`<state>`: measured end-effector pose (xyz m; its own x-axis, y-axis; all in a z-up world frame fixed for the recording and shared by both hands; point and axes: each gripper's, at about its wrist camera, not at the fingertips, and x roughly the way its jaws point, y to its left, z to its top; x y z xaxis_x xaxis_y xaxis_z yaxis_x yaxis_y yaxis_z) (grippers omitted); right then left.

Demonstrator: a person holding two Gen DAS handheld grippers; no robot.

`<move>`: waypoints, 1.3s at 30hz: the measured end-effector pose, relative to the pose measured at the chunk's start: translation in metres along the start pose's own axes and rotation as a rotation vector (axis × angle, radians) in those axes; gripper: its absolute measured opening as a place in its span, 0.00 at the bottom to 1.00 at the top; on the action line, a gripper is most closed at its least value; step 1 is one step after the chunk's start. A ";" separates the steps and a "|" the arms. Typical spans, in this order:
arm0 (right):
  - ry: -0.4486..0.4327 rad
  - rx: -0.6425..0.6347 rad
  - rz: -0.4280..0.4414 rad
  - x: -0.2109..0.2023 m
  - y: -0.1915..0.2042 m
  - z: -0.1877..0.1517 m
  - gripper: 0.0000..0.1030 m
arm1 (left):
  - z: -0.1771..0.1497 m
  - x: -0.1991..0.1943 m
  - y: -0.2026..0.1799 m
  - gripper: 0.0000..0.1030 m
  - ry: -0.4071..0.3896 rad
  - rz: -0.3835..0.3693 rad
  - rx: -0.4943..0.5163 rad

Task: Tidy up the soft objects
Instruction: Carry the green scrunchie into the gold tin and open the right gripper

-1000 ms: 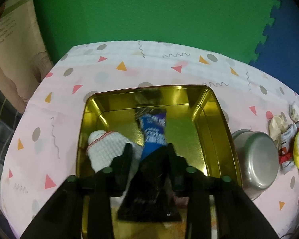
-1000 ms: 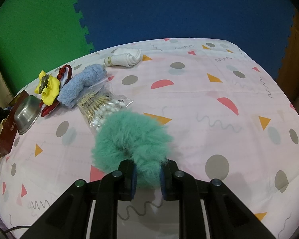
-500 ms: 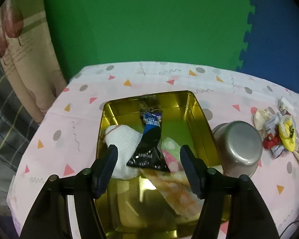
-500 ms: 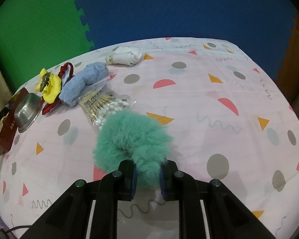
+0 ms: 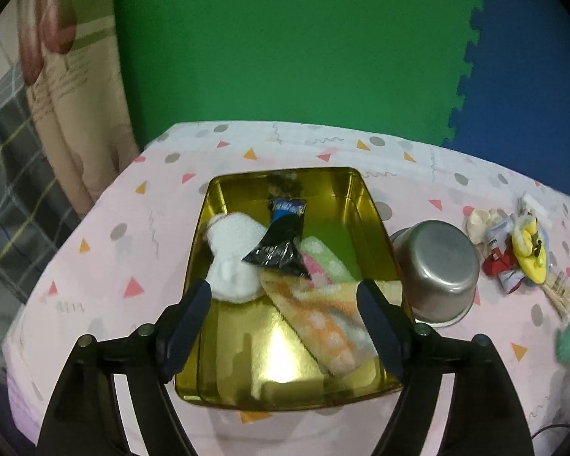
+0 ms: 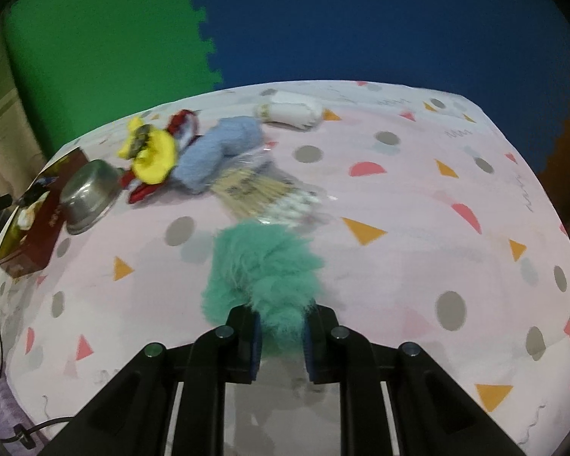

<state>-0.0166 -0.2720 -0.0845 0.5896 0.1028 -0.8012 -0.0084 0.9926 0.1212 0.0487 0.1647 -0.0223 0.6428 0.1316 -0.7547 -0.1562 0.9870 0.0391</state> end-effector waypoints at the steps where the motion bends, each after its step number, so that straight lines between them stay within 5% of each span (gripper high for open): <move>1: 0.000 -0.012 0.009 -0.001 0.007 0.002 0.16 | -0.002 -0.001 0.002 0.75 0.001 0.005 -0.007; 24: -0.005 -0.179 0.181 0.001 0.121 0.039 0.16 | -0.023 -0.021 0.055 0.82 -0.032 0.148 -0.134; 39: -0.016 -0.333 0.343 -0.001 0.231 0.063 0.16 | -0.025 -0.021 0.101 0.83 -0.018 0.183 -0.283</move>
<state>0.0318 -0.0472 -0.0183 0.5203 0.4293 -0.7382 -0.4614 0.8687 0.1800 0.0007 0.2589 -0.0192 0.5974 0.3086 -0.7402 -0.4708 0.8822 -0.0122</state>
